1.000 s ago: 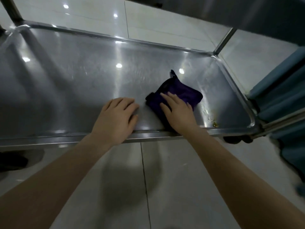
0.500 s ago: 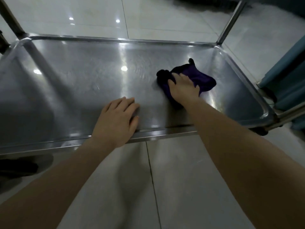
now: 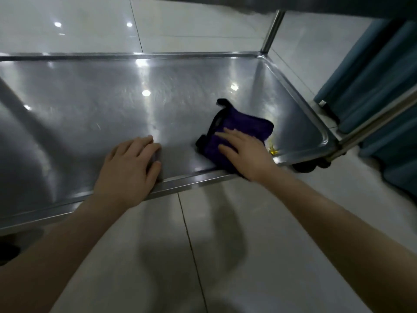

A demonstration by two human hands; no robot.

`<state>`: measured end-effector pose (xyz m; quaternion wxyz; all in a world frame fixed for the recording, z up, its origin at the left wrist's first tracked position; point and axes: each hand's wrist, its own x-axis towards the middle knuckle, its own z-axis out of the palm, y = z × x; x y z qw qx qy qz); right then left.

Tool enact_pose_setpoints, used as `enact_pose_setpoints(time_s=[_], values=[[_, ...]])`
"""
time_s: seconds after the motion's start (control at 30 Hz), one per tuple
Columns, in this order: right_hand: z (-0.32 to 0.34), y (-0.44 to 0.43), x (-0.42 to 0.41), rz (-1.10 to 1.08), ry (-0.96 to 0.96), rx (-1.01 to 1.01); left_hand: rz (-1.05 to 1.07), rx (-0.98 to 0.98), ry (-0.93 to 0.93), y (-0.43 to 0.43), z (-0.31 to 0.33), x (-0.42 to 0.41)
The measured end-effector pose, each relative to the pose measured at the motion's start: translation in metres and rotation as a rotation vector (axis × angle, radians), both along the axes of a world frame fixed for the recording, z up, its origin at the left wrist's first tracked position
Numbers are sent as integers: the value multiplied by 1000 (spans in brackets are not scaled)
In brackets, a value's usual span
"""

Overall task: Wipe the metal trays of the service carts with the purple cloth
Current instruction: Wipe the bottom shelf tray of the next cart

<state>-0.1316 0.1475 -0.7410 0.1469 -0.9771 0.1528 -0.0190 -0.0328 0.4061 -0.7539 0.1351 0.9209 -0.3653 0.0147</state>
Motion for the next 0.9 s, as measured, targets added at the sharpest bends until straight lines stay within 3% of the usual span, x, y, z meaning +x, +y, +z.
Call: enact_pose_setpoints(time_s=[0.2, 0.37, 0.53, 0.7, 0.9], values=[[-8, -51, 76, -256, 9, 26, 9, -6, -12, 2, -3, 0], [-9, -30, -10, -108, -12, -13, -2, 17, 8, 1, -2, 3], [-7, -15, -83, -110, -105, -74, 77, 116, -45, -42, 14, -9], [-8, -68, -15, -196, 6, 6, -123, 29, -3, -130, 6, -45], [-4, -110, 31, -331, 28, 62, -131, 31, -56, -140, -8, -51]])
